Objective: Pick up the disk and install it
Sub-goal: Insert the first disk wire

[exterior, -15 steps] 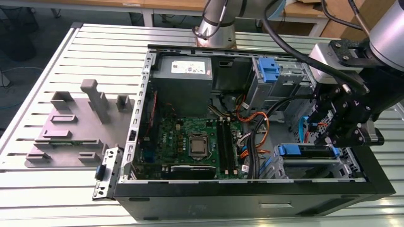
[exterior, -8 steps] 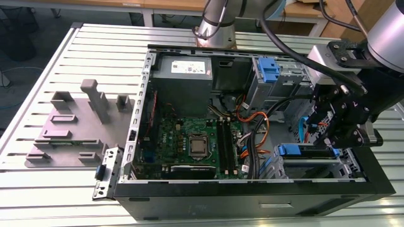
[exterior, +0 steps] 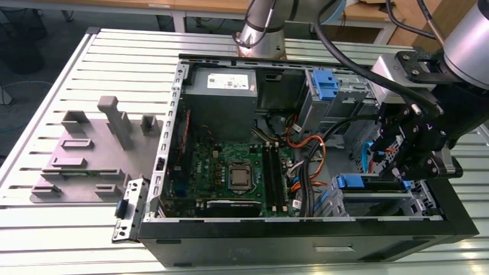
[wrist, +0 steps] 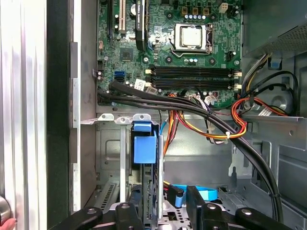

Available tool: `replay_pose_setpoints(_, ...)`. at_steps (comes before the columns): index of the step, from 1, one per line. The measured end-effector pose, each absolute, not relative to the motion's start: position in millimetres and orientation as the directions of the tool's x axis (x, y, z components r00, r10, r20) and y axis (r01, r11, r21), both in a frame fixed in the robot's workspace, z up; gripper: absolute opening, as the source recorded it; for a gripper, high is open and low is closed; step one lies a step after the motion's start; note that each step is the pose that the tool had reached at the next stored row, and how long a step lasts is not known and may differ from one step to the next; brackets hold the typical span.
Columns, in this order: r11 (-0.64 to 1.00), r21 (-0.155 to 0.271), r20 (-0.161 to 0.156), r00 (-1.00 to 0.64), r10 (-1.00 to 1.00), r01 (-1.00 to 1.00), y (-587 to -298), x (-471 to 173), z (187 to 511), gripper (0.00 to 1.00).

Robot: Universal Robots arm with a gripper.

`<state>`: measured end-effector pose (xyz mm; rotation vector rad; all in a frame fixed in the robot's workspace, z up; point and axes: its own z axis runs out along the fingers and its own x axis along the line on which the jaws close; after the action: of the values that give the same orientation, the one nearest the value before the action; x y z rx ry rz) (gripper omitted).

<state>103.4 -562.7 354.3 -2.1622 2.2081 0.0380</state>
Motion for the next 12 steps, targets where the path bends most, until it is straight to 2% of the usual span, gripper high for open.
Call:
replay_pose_setpoints(6, 0.021, -0.018, -0.054, -0.021, -0.998, -1.0, -562.7, 103.4, 354.2, 0.48)
replay_pose_setpoints(7, 0.021, -0.018, -0.053, -0.02, -0.998, -1.0, -562.7, 103.4, 354.1, 0.42)
replay_pose_setpoints(8, 0.021, -0.018, -0.054, -0.02, -0.998, -1.0, -562.7, 103.4, 354.1, 0.3)
replay_pose_setpoints(9, 0.021, -0.018, -0.054, -0.02, -0.998, -1.0, -562.7, 103.4, 354.1, 0.3)
replay_pose_setpoints(11, 0.021, -0.018, -0.054, -0.02, -0.998, -1.0, -562.7, 103.4, 354.0, 0.18)
replay_pose_setpoints(12, 0.021, -0.018, -0.054, -0.02, -0.998, -1.0, -562.7, 103.4, 354.0, 0.18)
